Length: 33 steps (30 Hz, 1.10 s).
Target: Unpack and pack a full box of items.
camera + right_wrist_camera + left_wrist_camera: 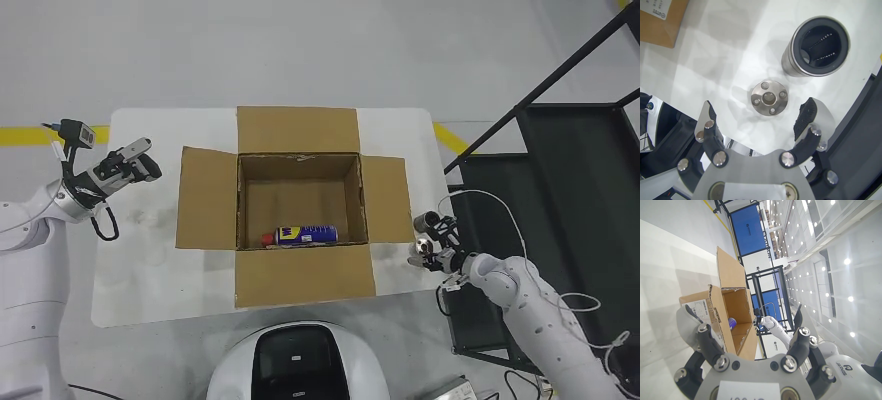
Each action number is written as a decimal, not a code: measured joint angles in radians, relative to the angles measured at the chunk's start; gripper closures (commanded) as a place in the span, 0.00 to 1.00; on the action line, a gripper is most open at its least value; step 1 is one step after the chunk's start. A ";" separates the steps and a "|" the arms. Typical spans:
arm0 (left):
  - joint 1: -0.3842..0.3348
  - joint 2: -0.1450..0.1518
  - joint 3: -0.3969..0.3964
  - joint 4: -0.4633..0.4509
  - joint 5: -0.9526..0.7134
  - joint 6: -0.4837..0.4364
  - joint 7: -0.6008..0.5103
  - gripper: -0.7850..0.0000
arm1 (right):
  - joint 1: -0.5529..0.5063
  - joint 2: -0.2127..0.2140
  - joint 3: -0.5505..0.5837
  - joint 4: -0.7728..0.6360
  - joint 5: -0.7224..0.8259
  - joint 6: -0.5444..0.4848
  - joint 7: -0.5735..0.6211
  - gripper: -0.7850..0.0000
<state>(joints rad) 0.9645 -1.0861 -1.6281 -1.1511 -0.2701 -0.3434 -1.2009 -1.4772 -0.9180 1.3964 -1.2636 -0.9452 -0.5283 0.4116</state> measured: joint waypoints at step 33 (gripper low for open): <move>0.000 0.000 0.000 0.000 0.000 0.000 0.000 0.00 | -0.016 0.003 0.039 -0.033 -0.112 0.061 -0.097 1.00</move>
<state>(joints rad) 0.9645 -1.0861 -1.6281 -1.1511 -0.2701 -0.3434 -1.2009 -1.4929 -0.9148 1.4358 -1.2971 -1.0571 -0.4670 0.3148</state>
